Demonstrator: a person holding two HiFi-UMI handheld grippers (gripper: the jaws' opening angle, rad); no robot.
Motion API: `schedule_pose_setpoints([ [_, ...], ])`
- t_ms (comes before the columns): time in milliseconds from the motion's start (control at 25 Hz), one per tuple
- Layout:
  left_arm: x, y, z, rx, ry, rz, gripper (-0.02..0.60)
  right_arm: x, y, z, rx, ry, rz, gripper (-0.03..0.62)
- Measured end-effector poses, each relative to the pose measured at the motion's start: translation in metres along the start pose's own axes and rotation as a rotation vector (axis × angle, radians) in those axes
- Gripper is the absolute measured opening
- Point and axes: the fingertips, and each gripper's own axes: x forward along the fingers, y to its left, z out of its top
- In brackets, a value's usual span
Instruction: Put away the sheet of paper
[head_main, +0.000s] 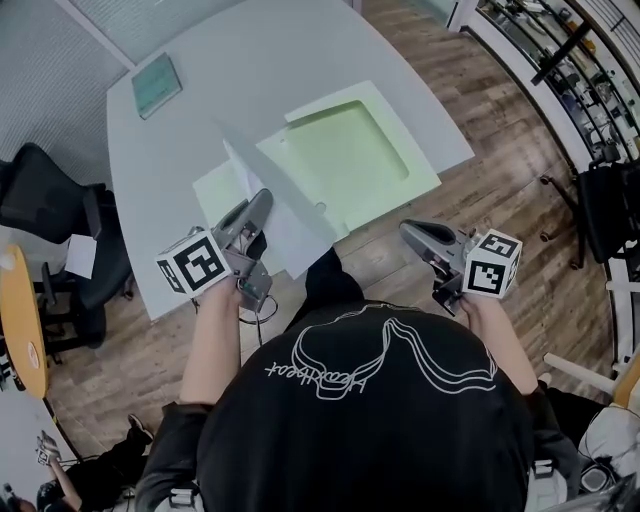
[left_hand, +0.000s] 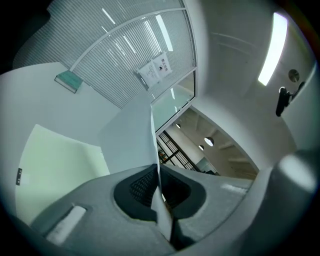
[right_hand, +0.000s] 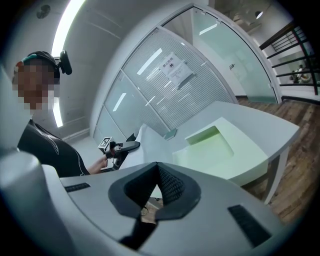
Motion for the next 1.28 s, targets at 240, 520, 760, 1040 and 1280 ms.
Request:
schedule_pose_setpoints([
  [240, 0.007, 0.011, -0.001, -0.118, -0.064, -0.043, 0.012, 0.008, -0.005, -0.002, 0.04, -0.007, 0.016, 0.009],
  [520, 0.013, 0.041, -0.019, -0.144, -0.049, -0.059, 0.011, 0.012, -0.009, 0.007, 0.041, -0.005, 0.007, 0.009],
  [760, 0.017, 0.06, -0.025, -0.187, -0.026, -0.052, 0.011, 0.003, -0.026, 0.001, 0.062, -0.013, -0.012, 0.009],
  [1040, 0.022, 0.082, -0.038, -0.211, 0.019, -0.015, 0.011, -0.007, -0.037, -0.003, 0.085, -0.029, -0.033, 0.009],
  [1280, 0.025, 0.087, -0.041, -0.227, 0.034, -0.014, 0.012, -0.005, -0.033, -0.007, 0.102, -0.029, -0.042, 0.009],
])
